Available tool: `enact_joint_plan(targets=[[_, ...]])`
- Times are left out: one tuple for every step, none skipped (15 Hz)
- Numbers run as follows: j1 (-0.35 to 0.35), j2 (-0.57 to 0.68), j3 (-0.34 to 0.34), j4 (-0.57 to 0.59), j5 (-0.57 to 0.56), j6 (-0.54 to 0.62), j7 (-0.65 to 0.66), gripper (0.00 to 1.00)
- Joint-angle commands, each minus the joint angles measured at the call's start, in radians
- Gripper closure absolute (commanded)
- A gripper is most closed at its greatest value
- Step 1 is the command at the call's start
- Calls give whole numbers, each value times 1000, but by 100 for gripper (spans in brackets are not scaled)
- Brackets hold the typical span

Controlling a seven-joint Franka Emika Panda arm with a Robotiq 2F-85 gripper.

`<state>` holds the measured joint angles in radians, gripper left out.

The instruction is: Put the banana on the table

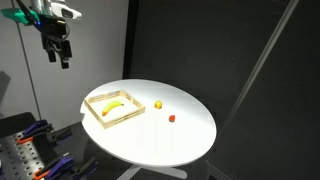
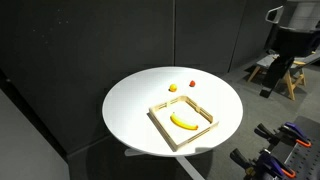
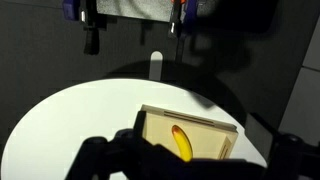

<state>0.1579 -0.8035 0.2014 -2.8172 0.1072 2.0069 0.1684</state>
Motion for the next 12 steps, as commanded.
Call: enact_joint_plan(targets=[[3, 3, -4, 0, -3, -2, 2, 0], [3, 6, -4, 0, -3, -2, 2, 0], [3, 9, -4, 0, -3, -2, 2, 0], [3, 10, -4, 0, -3, -2, 2, 0], [3, 11, -4, 0, -3, -2, 2, 0], [3, 11, -4, 0, -3, -2, 2, 0], [3, 11, -4, 0, -3, -2, 2, 0], [3, 11, -4, 0, -3, -2, 2, 0], [3, 16, -6, 4, -2, 0, 0, 0], [1, 23, -5, 10, -2, 6, 2, 0], [1, 31, -7, 17, 0, 8, 1, 0], [-3, 42, -3, 23, -3, 18, 6, 0]])
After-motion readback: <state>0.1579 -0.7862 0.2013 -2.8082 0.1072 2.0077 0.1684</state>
